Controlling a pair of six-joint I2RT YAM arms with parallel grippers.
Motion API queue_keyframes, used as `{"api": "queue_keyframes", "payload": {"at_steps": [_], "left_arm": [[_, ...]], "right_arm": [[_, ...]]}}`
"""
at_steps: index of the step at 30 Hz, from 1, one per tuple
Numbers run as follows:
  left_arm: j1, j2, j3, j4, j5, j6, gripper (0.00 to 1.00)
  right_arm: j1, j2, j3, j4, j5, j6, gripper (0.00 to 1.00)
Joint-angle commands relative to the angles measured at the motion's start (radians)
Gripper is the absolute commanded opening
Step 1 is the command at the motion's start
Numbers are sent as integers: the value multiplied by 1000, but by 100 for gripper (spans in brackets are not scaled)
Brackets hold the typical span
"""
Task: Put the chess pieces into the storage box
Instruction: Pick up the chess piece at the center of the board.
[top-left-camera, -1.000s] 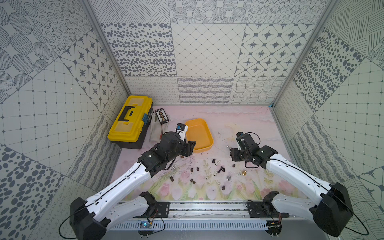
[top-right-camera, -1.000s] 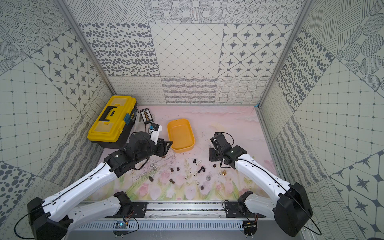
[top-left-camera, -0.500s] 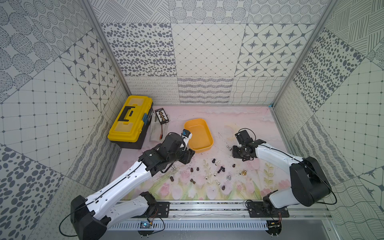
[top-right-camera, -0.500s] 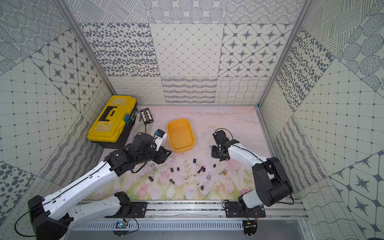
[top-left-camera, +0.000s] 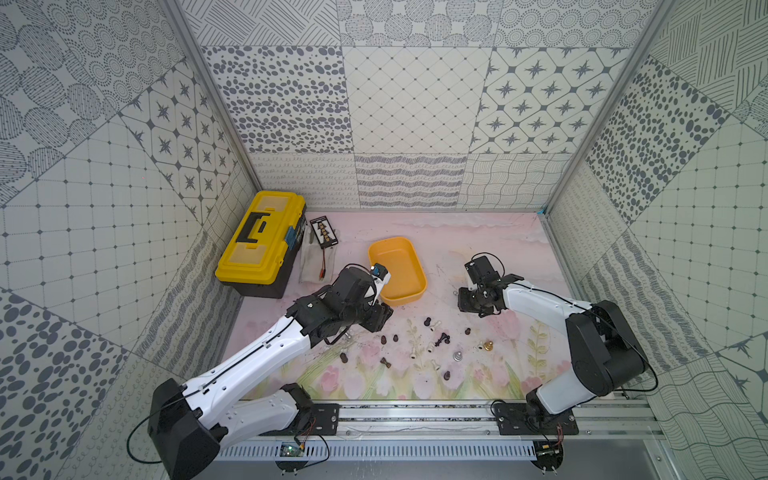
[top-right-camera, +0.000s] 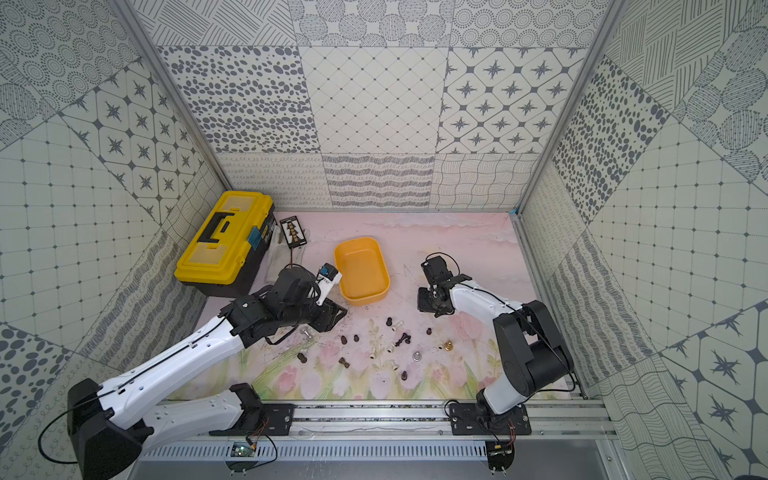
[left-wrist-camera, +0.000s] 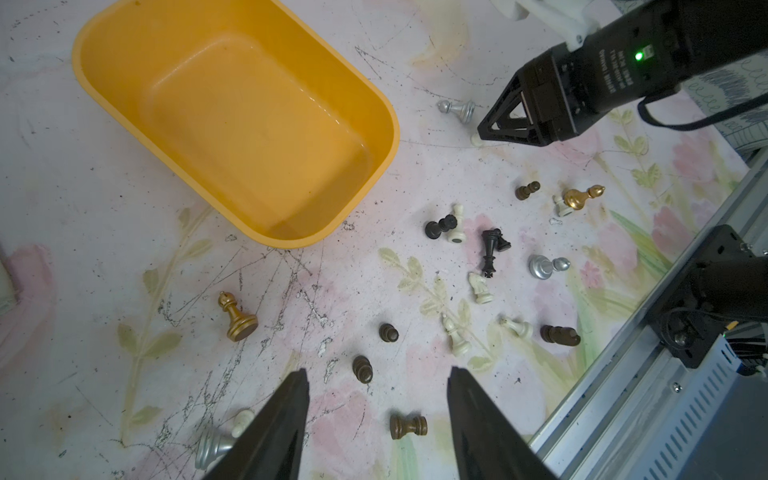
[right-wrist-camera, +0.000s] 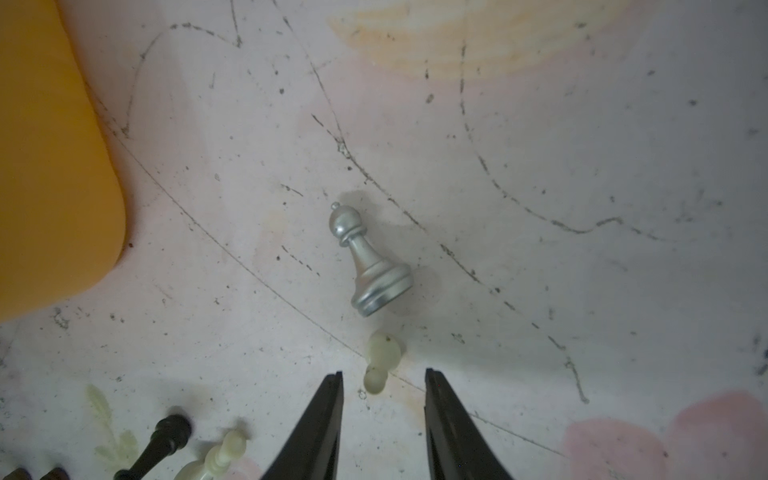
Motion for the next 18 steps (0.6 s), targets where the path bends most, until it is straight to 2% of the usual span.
{"api": "queue_keyframes", "payload": {"at_steps": [1,5,13,18], "left_arm": [[-4,8,12,-5,27,16,59],[-4,2,5,-4,20,9,59],[-7,3,1,0,15,4,59],[-9,8,-2,-1,12,0,59]], "right_arm": [[5,26,30,19,14,-22,34],[7,27,29,20,39,-28,30],[14,57,49,13,51,-50,28],[21,61,58,11,58,-56,22]]}}
